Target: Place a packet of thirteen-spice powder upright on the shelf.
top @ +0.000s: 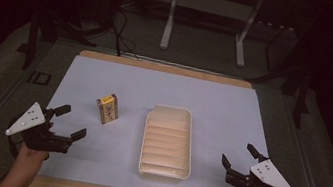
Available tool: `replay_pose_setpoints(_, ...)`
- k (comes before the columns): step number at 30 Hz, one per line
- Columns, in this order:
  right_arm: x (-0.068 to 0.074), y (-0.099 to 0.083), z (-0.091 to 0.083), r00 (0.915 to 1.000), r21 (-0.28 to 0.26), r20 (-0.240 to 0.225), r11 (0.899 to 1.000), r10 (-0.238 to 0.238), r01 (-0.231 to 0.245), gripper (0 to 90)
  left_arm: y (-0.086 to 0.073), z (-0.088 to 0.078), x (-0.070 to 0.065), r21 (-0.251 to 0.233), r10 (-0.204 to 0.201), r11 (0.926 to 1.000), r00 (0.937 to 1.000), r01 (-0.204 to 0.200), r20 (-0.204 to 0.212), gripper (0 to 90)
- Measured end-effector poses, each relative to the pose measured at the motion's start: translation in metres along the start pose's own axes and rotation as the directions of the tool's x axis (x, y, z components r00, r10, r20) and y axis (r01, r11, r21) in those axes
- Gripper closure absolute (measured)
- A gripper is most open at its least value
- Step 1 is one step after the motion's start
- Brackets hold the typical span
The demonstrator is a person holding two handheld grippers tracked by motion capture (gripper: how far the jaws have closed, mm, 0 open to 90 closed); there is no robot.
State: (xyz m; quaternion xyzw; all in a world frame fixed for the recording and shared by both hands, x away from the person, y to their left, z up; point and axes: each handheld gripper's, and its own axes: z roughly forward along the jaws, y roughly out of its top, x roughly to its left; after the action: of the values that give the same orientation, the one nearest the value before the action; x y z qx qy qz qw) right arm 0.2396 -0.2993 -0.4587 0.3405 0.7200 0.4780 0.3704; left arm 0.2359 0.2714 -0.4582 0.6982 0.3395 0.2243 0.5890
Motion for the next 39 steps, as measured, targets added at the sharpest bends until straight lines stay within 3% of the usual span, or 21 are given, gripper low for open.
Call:
replay_pose_setpoints(2, 0.002, -0.001, 0.001, 0.9999, 0.009, -0.003, 1.000, -0.016, 0.016, 13.6, 0.005, 0.001, 0.001, 0.059, 0.011, 0.9981, 0.9976, -0.015, 0.068, 2.1)
replay_pose_setpoints(4, 0.002, -0.001, 0.002, 0.9998, 0.010, -0.008, 1.000, -0.018, 0.018, 13.6, 0.006, 0.002, 0.001, 0.084, 0.018, 0.9961, 0.9967, -0.025, 0.079, 2.1)
replay_pose_setpoints(5, 0.003, -0.001, 0.003, 0.9998, 0.018, -0.017, 1.000, -0.013, 0.013, 13.6, 0.006, 0.004, 0.000, 0.141, 0.021, 0.9892, 0.9919, -0.038, 0.126, 2.1)
replay_pose_setpoints(6, 0.003, -0.001, 0.003, 0.9997, 0.017, -0.019, 1.000, -0.012, 0.013, 13.6, 0.006, 0.004, 0.000, 0.141, 0.021, 0.9892, 0.9919, -0.038, 0.126, 2.1)
replay_pose_setpoints(7, 0.003, -0.001, 0.003, 0.9997, 0.019, -0.022, 1.000, -0.013, 0.013, 13.6, 0.006, 0.007, -0.003, 0.192, 0.024, 0.9799, 0.9892, -0.052, 0.144, 2.1)
replay_pose_setpoints(8, 0.003, -0.001, 0.003, 0.9997, 0.019, -0.022, 1.000, -0.013, 0.013, 13.6, 0.006, 0.007, -0.003, 0.192, 0.024, 0.9799, 0.9892, -0.052, 0.144, 2.1)
replay_pose_setpoints(11, 0.005, -0.002, 0.004, 0.9990, 0.028, -0.037, 0.999, -0.025, 0.026, 13.6, 0.008, 0.012, -0.006, 0.254, 0.029, 0.9647, 0.9857, -0.071, 0.166, 2.1)
replay_pose_setpoints(15, 0.006, -0.002, 0.004, 0.9983, 0.019, -0.054, 1.000, -0.023, 0.024, 13.6, 0.011, 0.018, -0.011, 0.383, 0.031, 0.9194, 0.9867, -0.091, 0.160, 2.1)
replay_pose_setpoints(16, 0.006, -0.002, 0.004, 0.9983, 0.019, -0.054, 1.000, -0.023, 0.024, 13.6, 0.011, 0.018, -0.011, 0.383, 0.031, 0.9194, 0.9867, -0.091, 0.160, 2.1)
replay_pose_setpoints(17, 0.006, -0.002, 0.005, 0.9981, 0.027, -0.057, 0.999, -0.021, 0.023, 13.6, 0.012, 0.019, -0.013, 0.433, 0.042, 0.8944, 0.9840, -0.114, 0.174, 2.1)
replay_pose_setpoints(19, 0.006, -0.002, 0.005, 0.9977, 0.026, -0.063, 0.999, -0.023, 0.025, 13.6, 0.013, 0.020, -0.015, 0.475, 0.053, 0.8707, 0.9844, -0.128, 0.168, 2.1)
replay_pose_setpoints(20, 0.006, -0.002, 0.005, 0.9977, 0.026, -0.063, 0.999, -0.023, 0.025, 13.6, 0.013, 0.020, -0.015, 0.475, 0.053, 0.8707, 0.9844, -0.128, 0.168, 2.1)
replay_pose_setpoints(22, 0.006, -0.002, 0.005, 0.9974, 0.028, -0.067, 0.999, -0.025, 0.027, 13.6, 0.014, 0.022, -0.017, 0.515, 0.059, 0.8453, 0.9833, -0.141, 0.172, 2.1)
replay_pose_setpoints(23, 0.007, -0.003, 0.005, 0.9975, 0.030, -0.067, 0.999, -0.025, 0.027, 13.6, 0.014, 0.022, -0.017, 0.515, 0.059, 0.8453, 0.9833, -0.141, 0.172, 2.1)
replay_pose_setpoints(24, 0.007, -0.002, 0.006, 0.9974, 0.033, -0.066, 0.999, -0.027, 0.029, 13.6, 0.015, 0.022, -0.019, 0.539, 0.071, 0.8270, 0.9809, -0.159, 0.181, 2.1)
replay_pose_setpoints(27, 0.007, -0.003, 0.006, 0.9973, 0.032, -0.068, 0.999, -0.026, 0.029, 13.6, 0.015, 0.022, -0.021, 0.549, 0.069, 0.8196, 0.9796, -0.163, 0.189, 2.1)
replay_pose_setpoints(28, 0.007, -0.003, 0.006, 0.9972, 0.032, -0.070, 0.999, -0.025, 0.027, 13.6, 0.017, 0.024, -0.024, 0.594, 0.086, 0.7818, 0.9761, -0.190, 0.200, 2.1)
replay_pose_setpoints(32, 0.008, -0.003, 0.007, 0.9962, 0.043, -0.082, 0.999, -0.029, 0.033, 13.6, 0.022, 0.029, -0.028, 0.686, 0.083, 0.7005, 0.9773, -0.196, 0.195, 2.1)
replay_pose_setpoints(34, 0.009, -0.003, 0.007, 0.9961, 0.043, -0.082, 0.998, -0.033, 0.036, 13.6, 0.022, 0.031, -0.030, 0.739, 0.081, 0.6394, 0.9749, -0.210, 0.207, 2.1)
replay_pose_setpoints(37, 0.008, -0.003, 0.007, 0.9961, 0.045, -0.080, 0.998, -0.036, 0.040, 13.6, 0.022, 0.035, -0.035, 0.792, 0.093, 0.5641, 0.9710, -0.234, 0.220, 2.1)
replay_pose_setpoints(39, 0.008, -0.003, 0.007, 0.9962, 0.047, -0.079, 0.998, -0.037, 0.041, 13.6, 0.021, 0.037, -0.035, 0.813, 0.057, 0.5416, 0.9738, -0.215, 0.220, 2.1)
